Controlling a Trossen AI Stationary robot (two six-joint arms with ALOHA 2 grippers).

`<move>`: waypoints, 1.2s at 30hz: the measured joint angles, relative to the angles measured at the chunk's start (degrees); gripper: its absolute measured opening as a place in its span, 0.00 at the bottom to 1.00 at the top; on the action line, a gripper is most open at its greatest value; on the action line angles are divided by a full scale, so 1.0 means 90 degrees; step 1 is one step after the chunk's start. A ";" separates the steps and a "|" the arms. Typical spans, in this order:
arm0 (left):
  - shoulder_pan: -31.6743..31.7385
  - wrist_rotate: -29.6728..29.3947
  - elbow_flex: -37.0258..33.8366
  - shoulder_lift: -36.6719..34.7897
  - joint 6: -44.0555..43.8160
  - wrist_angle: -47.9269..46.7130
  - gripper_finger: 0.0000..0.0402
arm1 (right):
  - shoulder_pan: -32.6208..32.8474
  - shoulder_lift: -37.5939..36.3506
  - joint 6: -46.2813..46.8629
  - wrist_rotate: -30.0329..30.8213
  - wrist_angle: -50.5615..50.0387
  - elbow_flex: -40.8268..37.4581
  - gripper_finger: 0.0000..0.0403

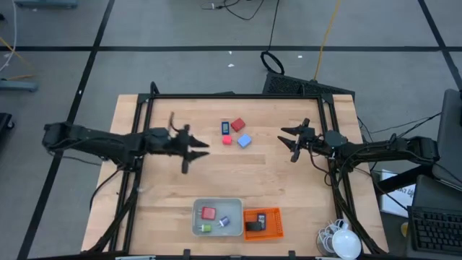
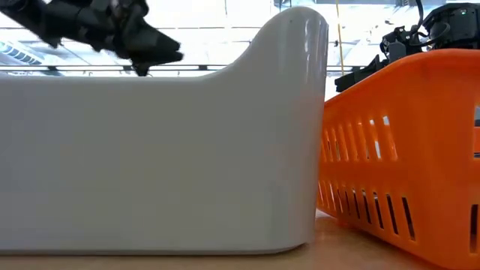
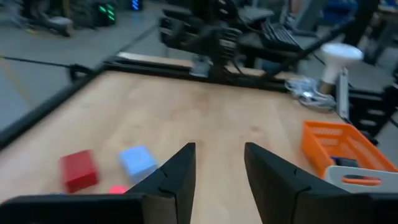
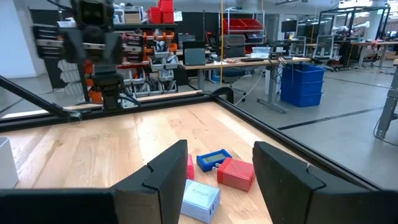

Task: Pick & Place Office items
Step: Put the light blue charger adapter into the gray bin

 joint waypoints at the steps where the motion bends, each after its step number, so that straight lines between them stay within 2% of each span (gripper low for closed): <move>1: 0.0141 0.0003 -0.0176 -0.0271 0.0009 0.0009 0.35 | -0.0002 -0.0002 0.0001 0.0000 0.0005 0.0000 0.42; 5: 0.0682 0.0037 -0.0877 -0.1162 -0.0076 0.0270 0.36 | -0.0002 -0.0002 0.0001 0.0000 0.0008 -0.0001 0.42; 8: 0.1039 0.0295 -0.1316 -0.1707 -0.0223 0.0272 0.35 | -0.0001 0.0000 0.0119 -0.0011 0.0070 -0.0001 0.42; 13: 0.1437 0.0622 -0.1879 -0.2315 -0.0541 0.0261 0.31 | 0.0000 -0.0005 0.1954 0.0020 0.0249 -0.0001 0.42; 16: 0.1535 0.0586 -0.2075 -0.2472 -0.0516 0.0267 0.30 | 0.0000 -0.0002 0.2400 0.0003 0.0237 -0.0001 0.42; 19: 0.1582 0.0304 -0.2158 -0.2462 -0.0483 0.0239 0.30 | 0.0001 -0.0002 0.2121 0.0141 0.0239 -0.0001 0.42; 22: 0.1579 -0.0052 -0.2155 -0.2395 -0.0486 0.0264 0.30 | -0.0001 -0.0001 0.1750 0.0698 0.0352 0.0051 0.43; 26: 0.1579 -0.0202 -0.2155 -0.2278 -0.0487 0.0267 0.30 | 0.0013 0.0252 0.1706 0.0815 -0.0500 0.0543 0.48; 31: 0.1574 -0.0224 -0.2155 -0.2075 -0.0493 0.0265 0.30 | 0.0091 0.1242 0.1445 0.0813 -0.1329 0.1741 0.65; 36: 0.1572 -0.0230 -0.2152 -0.1817 -0.0672 0.0280 0.30 | 0.0070 0.2609 0.0260 0.0781 -0.1698 0.2900 0.74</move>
